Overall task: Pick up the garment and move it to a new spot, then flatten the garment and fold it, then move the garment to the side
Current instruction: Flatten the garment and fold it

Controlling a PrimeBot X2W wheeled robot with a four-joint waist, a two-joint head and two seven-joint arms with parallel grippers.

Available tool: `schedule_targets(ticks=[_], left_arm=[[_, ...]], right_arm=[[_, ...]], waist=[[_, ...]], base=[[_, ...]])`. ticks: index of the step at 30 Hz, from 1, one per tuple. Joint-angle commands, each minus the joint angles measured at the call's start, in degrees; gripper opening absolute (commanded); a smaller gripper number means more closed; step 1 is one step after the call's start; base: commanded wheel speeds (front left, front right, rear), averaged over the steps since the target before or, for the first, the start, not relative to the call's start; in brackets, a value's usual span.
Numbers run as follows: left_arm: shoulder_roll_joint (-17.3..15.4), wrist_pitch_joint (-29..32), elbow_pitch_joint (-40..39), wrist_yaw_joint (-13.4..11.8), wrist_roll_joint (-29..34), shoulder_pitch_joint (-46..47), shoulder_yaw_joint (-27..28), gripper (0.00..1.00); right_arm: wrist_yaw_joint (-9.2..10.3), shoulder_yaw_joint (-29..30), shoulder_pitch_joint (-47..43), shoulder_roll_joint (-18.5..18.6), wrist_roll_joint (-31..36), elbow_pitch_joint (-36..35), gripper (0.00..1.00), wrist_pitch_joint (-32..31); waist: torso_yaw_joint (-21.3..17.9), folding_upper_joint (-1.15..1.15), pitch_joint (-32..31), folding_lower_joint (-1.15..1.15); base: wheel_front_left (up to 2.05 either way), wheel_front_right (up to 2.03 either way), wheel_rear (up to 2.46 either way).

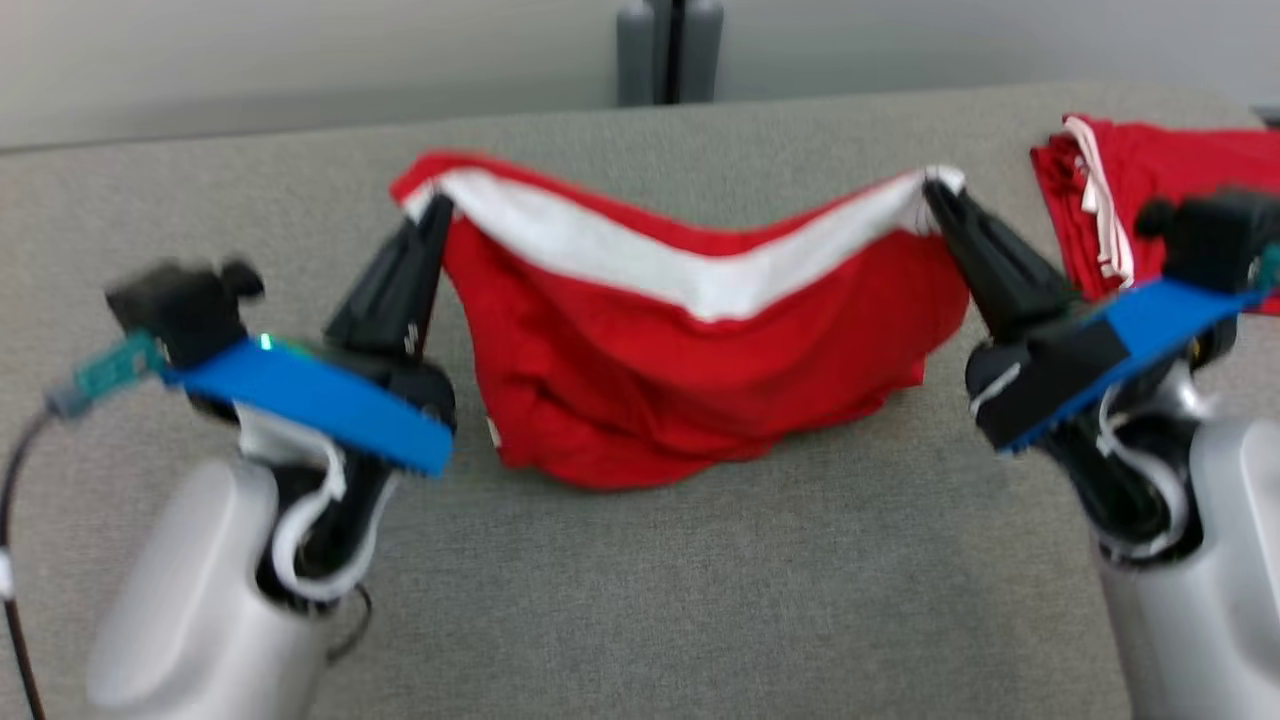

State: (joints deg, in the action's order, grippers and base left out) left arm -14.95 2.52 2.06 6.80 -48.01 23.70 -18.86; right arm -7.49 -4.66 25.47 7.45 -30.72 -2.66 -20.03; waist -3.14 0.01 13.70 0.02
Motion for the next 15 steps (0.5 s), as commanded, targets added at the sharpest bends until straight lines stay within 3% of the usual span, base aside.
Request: schedule_targets(ticks=[1, 6, 15], left_arm=[[-0.66, 1.50, 1.44, 0.11, -0.50, 4.35, 0.33, 0.00], [-3.01, 4.66, 9.29, 0.37, 1.50, 19.38, 0.77, 0.00], [-2.28, -3.59, 21.40, 0.65, 6.17, 39.41, 0.76, 0.00]], right_arm=[[-0.02, -0.74, 3.78, 1.84, -1.07, 1.50, 0.00, -0.87], [-0.02, -4.49, 19.79, 4.82, -2.26, 9.61, 0.00, 0.59], [-0.02, -7.97, 43.87, 6.21, 3.96, 26.18, 0.00, 22.90]], waist=[[0.88, -0.01, 2.30, -0.02], [-0.25, -0.01, 7.50, -0.02], [-1.12, -0.01, 11.70, -0.02]], base=[[0.00, 0.00, 0.00], [0.00, 0.00, 0.00], [0.00, 0.00, 0.00]])
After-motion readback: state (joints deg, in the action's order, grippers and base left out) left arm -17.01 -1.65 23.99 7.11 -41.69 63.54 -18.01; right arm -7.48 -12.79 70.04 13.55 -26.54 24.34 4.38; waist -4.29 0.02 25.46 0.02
